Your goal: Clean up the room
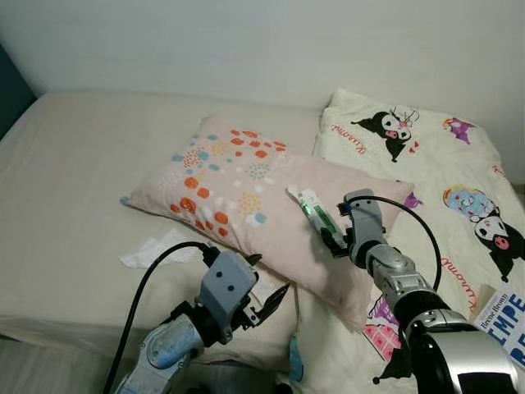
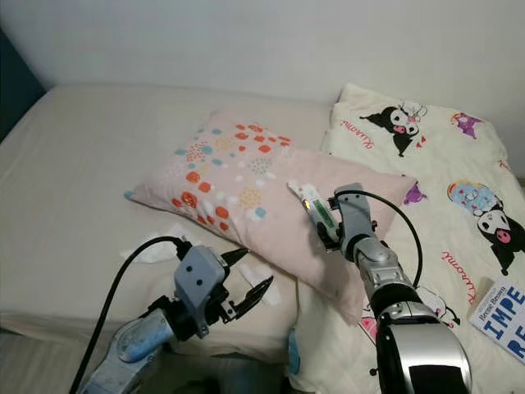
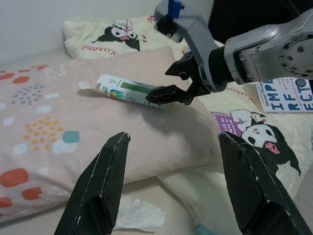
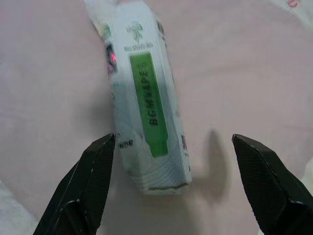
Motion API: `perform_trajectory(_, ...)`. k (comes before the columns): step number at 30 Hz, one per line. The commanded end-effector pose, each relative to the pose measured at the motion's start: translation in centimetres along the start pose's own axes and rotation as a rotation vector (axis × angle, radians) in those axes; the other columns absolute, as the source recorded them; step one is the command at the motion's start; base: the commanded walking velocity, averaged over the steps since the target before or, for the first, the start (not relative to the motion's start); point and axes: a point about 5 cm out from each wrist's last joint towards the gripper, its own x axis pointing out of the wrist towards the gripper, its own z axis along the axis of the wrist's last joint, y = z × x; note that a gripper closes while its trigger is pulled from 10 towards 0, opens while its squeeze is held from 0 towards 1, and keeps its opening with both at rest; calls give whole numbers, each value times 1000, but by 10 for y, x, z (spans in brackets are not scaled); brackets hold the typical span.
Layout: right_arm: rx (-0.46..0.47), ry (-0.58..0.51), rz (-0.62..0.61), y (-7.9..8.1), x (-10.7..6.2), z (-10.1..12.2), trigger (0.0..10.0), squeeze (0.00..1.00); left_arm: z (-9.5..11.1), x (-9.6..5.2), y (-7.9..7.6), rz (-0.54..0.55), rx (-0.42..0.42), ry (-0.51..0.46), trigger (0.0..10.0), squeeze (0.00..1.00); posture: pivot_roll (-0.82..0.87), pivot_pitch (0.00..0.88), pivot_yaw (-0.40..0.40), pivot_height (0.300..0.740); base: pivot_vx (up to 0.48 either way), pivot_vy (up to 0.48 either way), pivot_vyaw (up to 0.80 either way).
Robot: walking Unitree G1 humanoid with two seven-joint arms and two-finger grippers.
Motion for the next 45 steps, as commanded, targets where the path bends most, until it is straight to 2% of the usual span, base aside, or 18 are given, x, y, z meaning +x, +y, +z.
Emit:
perform_trajectory(1, -11, 33, -50, -9, -2, -5, 10000, 271, -3, -3, -3, 10, 30, 33, 10000, 0, 126, 396, -57, 740, 0, 0, 0)
perform_trajectory(3, 6, 31, -60, -10, -2, -5, 10000, 271, -5, -3, -2, 26, 33, 39, 10000, 0, 124, 393, -56, 740, 0, 0, 0)
perform_trajectory(4, 5, 32, -68, -10, -2, -5, 10000, 0, -8, -2, 0, 55, 40, 55, 10000, 0, 118, 378, -54, 740, 0, 0, 0)
perform_trajectory(6, -11, 28, -84, -9, -2, -6, 10000, 0, -16, -3, 4, 102, 56, 100, 10000, 0, 98, 352, -51, 740, 0, 0, 0)
perform_trajectory(11, -17, 24, -91, -9, -2, -6, 10000, 0, -21, -3, 6, 120, 63, 122, 10000, 0, 98, 352, -51, 740, 0, 0, 0)
perform_trajectory(12, -19, 6, -94, -6, -2, -5, 10000, 0, -27, -5, 11, 187, 48, 157, 10000, 0, 61, 306, -63, 740, 0, 0, 0)
perform_trajectory(13, -19, 6, -94, -6, -2, -5, 10000, 0, -27, -5, 11, 187, 48, 157, 10000, 0, 61, 306, -63, 740, 0, 0, 0)
perform_trajectory(15, -21, -38, -70, 1, 0, 0, 10000, 0, -36, -7, 20, 312, -9, 189, 10000, 0, 42, 224, -73, 740, 0, 0, 0)
perform_trajectory(16, -20, -58, -64, 3, 0, 3, 10000, 0, -39, -5, 23, 342, -23, 195, 10000, 0, 39, 210, -70, 735, 0, 0, 0)
perform_trajectory(31, -12, -83, -58, 3, 2, 10, 10000, 0, -41, 4, 28, 346, 2, 186, 10000, 0, 37, 191, -51, 685, 0, 0, 0)
perform_trajectory(45, 16, -90, -101, -9, -2, 7, 10000, 0, -40, 9, 25, 311, 3, 182, 10000, 0, 49, 211, -16, 685, 0, 0, 0)
